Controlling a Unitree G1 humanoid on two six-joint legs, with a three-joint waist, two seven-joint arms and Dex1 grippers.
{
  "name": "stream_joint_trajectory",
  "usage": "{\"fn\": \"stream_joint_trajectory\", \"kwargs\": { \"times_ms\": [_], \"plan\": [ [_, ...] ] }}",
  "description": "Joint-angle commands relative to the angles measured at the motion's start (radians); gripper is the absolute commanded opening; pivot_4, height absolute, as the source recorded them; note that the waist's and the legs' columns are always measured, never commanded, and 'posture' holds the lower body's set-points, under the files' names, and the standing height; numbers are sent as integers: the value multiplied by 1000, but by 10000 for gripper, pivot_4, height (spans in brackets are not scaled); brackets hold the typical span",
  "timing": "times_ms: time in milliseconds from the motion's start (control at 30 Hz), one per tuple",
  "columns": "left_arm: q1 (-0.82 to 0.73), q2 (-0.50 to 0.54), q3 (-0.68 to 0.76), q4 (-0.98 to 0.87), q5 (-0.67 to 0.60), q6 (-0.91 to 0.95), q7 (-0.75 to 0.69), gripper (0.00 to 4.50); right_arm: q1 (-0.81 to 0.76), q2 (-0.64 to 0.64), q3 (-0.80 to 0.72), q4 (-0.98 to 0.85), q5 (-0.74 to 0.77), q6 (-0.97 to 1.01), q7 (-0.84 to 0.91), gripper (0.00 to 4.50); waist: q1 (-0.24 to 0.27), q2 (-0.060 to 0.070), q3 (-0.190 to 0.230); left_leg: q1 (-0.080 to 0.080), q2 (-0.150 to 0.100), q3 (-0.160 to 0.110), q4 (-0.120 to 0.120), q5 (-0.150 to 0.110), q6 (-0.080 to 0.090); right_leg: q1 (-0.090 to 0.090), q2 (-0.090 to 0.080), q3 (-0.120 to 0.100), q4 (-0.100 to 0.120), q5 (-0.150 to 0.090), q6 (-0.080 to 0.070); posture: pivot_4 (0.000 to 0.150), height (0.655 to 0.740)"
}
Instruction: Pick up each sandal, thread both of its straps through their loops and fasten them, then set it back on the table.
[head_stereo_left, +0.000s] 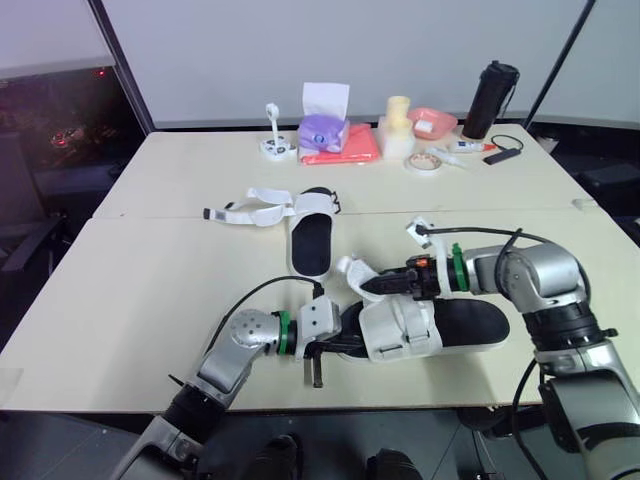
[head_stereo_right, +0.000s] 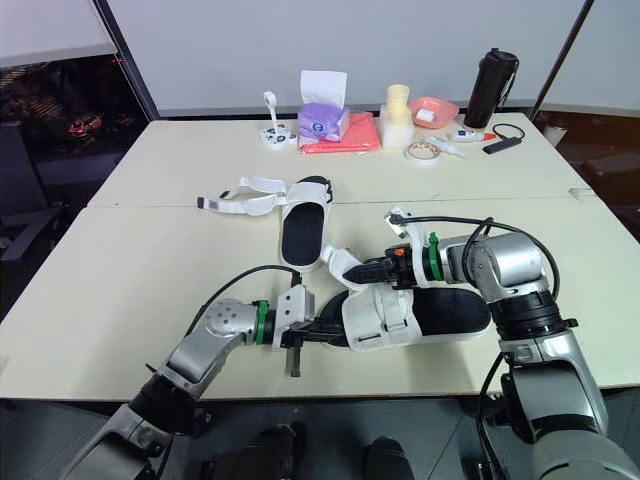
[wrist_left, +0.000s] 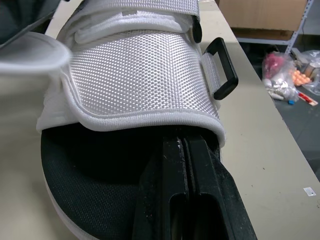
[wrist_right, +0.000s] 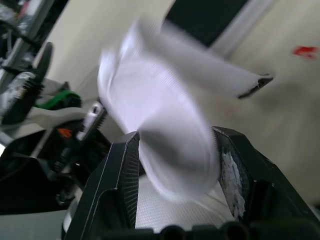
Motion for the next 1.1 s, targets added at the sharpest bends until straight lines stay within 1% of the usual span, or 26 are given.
{"fn": "stream_joint_trajectory", "kwargs": {
  "times_ms": [33,367,633,733,900,1100],
  "plan": [
    [25,10,-30,24,45,24,16,0,-33,26,2,2,16,-19,21,23903,-1,0,0,0,0,0,0,0,0,0,0,0,0,0,0,1500,7400],
    [27,6,-29,22,44,27,26,0,-69,64,16,16,18,-37,53,23903,0,0,0,0,0,0,0,0,0,0,0,0,0,0,0,1500,7400],
    [21,0,-28,31,45,21,31,0,-156,107,-32,75,33,-48,52,23903,0,0,0,0,0,0,0,0,0,-1,0,0,0,0,0,1500,7400],
    [20,-1,-27,33,45,20,33,0,-182,113,-54,81,43,-43,47,23903,1,0,0,0,0,-1,0,0,0,-4,0,0,0,0,0,1500,7400],
    [20,-2,-27,36,44,19,34,0,-205,122,-97,66,72,-34,34,23903,0,0,0,0,-1,-1,0,0,0,-4,0,0,0,0,1,1500,7400],
    [18,-5,-26,40,45,14,33,0,-201,127,-114,24,96,-17,11,23903,0,0,0,0,0,-1,0,0,0,-4,0,0,0,0,1,1500,7400]
  ]
}}
